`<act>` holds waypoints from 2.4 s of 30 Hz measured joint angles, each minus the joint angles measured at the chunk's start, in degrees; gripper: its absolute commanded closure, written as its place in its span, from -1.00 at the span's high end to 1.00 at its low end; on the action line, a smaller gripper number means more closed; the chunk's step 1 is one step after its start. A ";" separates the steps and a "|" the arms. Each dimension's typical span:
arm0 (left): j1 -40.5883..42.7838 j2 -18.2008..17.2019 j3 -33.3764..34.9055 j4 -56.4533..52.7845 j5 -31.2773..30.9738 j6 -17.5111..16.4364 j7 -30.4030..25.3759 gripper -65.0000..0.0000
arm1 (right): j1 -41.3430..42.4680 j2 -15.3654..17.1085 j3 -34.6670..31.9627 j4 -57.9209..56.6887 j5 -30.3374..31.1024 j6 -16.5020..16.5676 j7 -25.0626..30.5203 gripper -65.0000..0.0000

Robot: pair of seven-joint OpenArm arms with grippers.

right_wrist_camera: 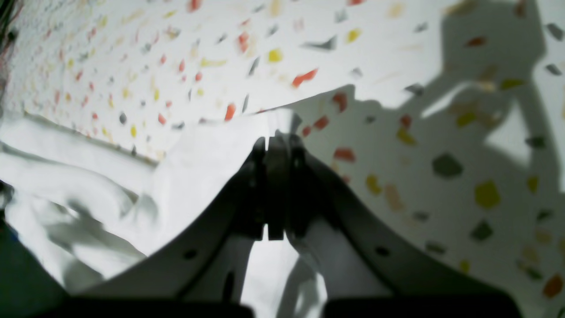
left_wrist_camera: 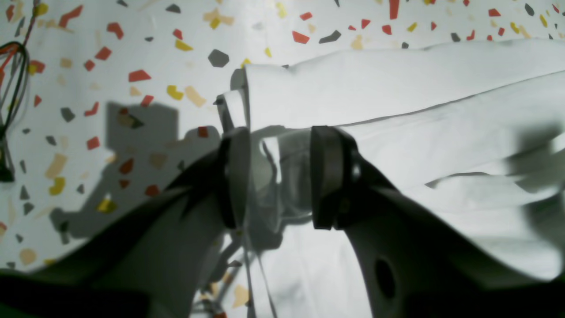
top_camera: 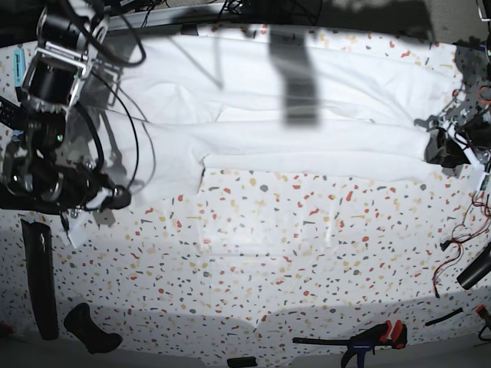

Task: Fold the T-shirt properly
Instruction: 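Move both grippers to the ends of the shirt strip and pinch them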

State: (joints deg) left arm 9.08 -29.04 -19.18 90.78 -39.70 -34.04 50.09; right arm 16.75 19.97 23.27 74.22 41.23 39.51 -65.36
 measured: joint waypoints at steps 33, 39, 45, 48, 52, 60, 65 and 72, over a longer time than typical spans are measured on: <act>-0.04 -0.15 -0.17 0.00 -0.20 0.02 0.04 -0.31 | -54.95 7.06 0.15 57.42 -6.08 0.24 -5.77 -1.00; -0.04 -0.17 -0.17 0.00 -0.20 -0.02 0.04 -0.31 | -54.84 7.08 0.15 57.00 -9.64 0.24 -5.14 -1.00; -0.04 -0.17 -0.17 0.00 -0.20 -0.02 0.04 -0.31 | -54.84 7.17 -0.04 51.78 -15.34 0.31 -1.88 -1.00; -0.04 -0.15 -0.17 0.00 -0.20 0.00 0.04 -0.31 | -54.86 7.17 -0.04 48.39 -18.53 0.37 1.40 -1.00; -0.04 -0.17 -0.17 0.00 0.50 0.00 0.04 -0.31 | -54.71 7.15 -0.07 45.22 -18.60 0.42 2.99 -1.00; -0.04 -0.15 -0.17 0.00 4.28 0.00 0.04 -0.31 | -54.71 7.17 -0.07 43.85 -18.64 0.42 3.65 -1.00; -0.02 -0.17 -0.17 0.00 5.42 -0.02 0.09 -0.31 | -54.71 7.17 -0.07 43.85 -18.64 0.42 3.65 -1.00; 2.38 -0.17 -0.20 0.00 5.11 -5.22 2.84 -0.31 | -54.69 7.15 -0.07 43.85 -18.64 0.39 3.63 -1.00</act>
State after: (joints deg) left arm 11.46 -29.21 -19.38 90.78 -34.59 -39.27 52.93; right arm -37.93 27.11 23.20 118.06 22.59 39.90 -61.73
